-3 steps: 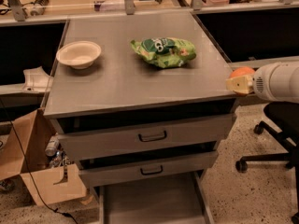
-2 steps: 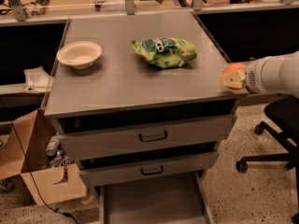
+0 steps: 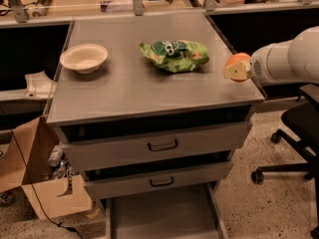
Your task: Pick orange can from bottom drawer and place on counter
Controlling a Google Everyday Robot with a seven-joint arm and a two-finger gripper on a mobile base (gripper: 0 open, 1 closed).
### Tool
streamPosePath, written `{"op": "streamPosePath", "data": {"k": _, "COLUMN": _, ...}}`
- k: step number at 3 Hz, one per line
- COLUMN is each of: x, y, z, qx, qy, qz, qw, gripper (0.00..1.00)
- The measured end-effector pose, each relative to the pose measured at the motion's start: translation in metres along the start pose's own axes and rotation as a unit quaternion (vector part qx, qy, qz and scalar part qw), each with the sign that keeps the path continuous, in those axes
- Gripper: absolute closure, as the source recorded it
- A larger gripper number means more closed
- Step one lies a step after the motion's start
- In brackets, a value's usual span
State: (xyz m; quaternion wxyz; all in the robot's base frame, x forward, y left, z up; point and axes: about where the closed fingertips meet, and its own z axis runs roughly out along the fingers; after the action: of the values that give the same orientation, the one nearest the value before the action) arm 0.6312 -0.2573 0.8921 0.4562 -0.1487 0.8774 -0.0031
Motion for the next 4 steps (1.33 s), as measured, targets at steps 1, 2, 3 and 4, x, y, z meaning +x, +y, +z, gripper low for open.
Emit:
{"op": "streamPosePath", "data": {"k": 1, "x": 0.0, "y": 0.0, "z": 0.0, "qx": 0.0, "qy": 0.0, "qz": 0.0, "qw": 1.0, "gripper": 1.0}}
{"op": "streamPosePath", "data": {"k": 2, "x": -0.004, "y": 0.004, "z": 0.009, "qx": -0.012, "qy": 0.005, "qz": 0.01, "qw": 0.9999, "gripper": 1.0}}
{"op": "streamPosePath", "data": {"k": 3, "x": -0.008, "y": 0.017, "z": 0.021, "qx": -0.043, "qy": 0.017, "qz": 0.013, "qw": 0.9988, "gripper": 1.0}}
{"op": "streamPosePath", "data": {"k": 4, "x": -0.008, "y": 0.032, "z": 0.031, "qx": -0.085, "qy": 0.03, "qz": 0.01, "qw": 0.9959, "gripper": 1.0}}
